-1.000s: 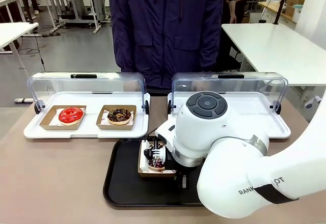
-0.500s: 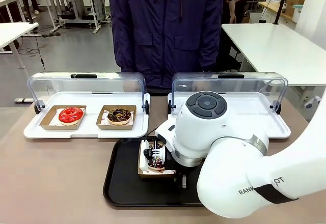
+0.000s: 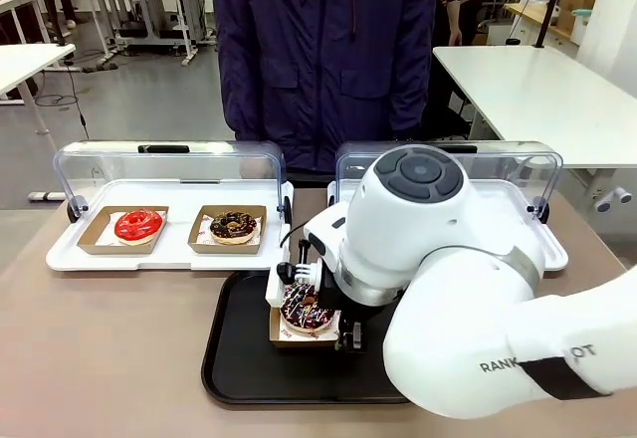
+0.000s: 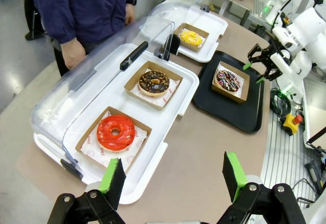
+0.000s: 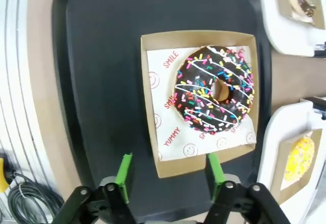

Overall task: Move the fourth donut from the left to the tray.
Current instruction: Pick up the Paper togo box containing the Donut indicated by the person and place it on the Handle tray.

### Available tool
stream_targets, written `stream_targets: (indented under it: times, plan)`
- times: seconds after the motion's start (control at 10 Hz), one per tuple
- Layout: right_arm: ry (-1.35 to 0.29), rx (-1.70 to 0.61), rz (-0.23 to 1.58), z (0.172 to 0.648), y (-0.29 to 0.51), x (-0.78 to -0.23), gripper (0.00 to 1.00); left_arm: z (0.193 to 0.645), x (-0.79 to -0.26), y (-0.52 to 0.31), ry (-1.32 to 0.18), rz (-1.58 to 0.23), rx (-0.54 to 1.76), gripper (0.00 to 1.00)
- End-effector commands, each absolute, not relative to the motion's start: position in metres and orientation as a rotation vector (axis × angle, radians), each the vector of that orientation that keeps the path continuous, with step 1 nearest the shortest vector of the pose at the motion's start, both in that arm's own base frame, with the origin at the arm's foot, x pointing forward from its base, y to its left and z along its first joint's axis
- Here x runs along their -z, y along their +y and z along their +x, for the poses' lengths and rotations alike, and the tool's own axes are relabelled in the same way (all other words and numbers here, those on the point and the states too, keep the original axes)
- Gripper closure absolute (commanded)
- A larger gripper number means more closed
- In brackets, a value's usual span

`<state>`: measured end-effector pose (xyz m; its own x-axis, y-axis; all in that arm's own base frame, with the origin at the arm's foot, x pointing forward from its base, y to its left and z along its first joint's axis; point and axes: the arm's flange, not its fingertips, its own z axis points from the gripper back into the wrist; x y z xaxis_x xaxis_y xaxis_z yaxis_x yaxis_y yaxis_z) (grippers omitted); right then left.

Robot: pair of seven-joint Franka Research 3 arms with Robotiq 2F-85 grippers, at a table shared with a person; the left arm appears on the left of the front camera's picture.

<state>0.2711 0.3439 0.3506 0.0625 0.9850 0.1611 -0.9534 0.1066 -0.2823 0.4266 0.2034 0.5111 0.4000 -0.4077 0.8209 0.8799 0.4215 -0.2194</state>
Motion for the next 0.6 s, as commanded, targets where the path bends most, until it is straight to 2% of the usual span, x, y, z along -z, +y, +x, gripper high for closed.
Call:
stream_targets:
  times: [0.0, 0.2, 0.3, 0.5]
  plan:
    - [-0.327, -1.465, -0.081, 0.238, 0.299, -0.374, 0.0, 0.424, -0.511, 0.202, -0.775, -0.732, 0.918, 0.0]
    - [-0.287, -1.489, -0.054, 0.241, 0.295, -0.381, 0.0, 0.424, -0.511, 0.202, -0.775, -0.732, 0.918, 0.0]
    - [-0.339, -1.445, -0.098, 0.261, 0.341, -0.375, 0.0, 0.424, -0.511, 0.202, -0.775, -0.732, 0.918, 0.0]
    - [-0.339, -1.445, -0.098, 0.261, 0.341, -0.375, 0.0, 0.424, -0.511, 0.202, -0.775, -0.732, 0.918, 0.0]
